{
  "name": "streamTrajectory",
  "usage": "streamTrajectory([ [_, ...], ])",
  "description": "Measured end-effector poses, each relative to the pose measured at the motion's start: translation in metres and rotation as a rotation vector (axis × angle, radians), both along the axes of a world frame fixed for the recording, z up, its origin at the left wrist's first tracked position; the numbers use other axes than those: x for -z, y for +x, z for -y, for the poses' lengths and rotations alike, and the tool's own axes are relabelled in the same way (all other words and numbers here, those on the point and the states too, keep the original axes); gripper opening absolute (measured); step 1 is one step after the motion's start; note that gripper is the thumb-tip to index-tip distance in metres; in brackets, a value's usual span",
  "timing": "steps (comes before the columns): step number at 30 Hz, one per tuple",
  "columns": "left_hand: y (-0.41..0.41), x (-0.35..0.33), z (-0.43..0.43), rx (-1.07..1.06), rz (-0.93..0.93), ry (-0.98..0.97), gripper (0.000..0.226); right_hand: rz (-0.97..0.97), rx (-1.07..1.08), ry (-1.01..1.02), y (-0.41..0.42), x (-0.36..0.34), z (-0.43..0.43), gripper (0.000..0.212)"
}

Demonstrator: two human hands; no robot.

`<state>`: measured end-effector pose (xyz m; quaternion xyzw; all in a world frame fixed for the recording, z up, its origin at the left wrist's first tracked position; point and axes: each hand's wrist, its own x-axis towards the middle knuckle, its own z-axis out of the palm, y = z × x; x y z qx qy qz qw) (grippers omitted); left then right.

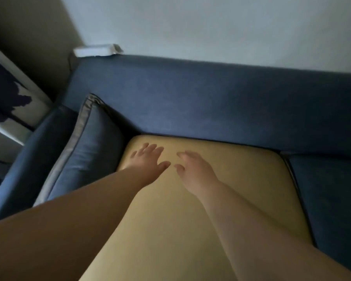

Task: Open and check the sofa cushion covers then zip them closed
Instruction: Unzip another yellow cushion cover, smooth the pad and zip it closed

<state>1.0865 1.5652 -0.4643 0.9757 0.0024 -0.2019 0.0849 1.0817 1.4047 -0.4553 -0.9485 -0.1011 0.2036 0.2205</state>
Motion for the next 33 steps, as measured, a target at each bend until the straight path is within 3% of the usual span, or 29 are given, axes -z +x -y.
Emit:
streamTrajectory([
  [7, 0.049, 0.118, -0.074, -0.058, 0.032, -0.009, 0.061, 0.081, -0.023, -0.025, 0.066, 0.126, -0.089, 0.051],
  [14, 0.089, 0.218, -0.119, -0.197, 0.247, 0.003, 0.068, 0.462, 0.135, -0.025, 0.115, 0.219, -0.142, 0.061],
  [17, 0.105, 0.256, -0.112, -0.22, 0.282, -0.04, 0.067, 0.417, 0.098, -0.15, 0.126, 0.261, -0.135, 0.066],
  [20, 0.109, 0.294, -0.103, -0.181, 0.143, -0.037, 0.062, 0.285, -0.054, -0.302, 0.122, 0.311, -0.122, 0.069],
  [29, 0.113, 0.294, -0.099, -0.114, 0.117, 0.016, 0.06, 0.271, -0.078, -0.311, 0.124, 0.317, -0.12, 0.068],
  [33, 0.125, 0.271, -0.071, -0.023, 0.288, -0.02, 0.062, 0.425, 0.073, -0.195, 0.13, 0.298, -0.098, 0.065],
])
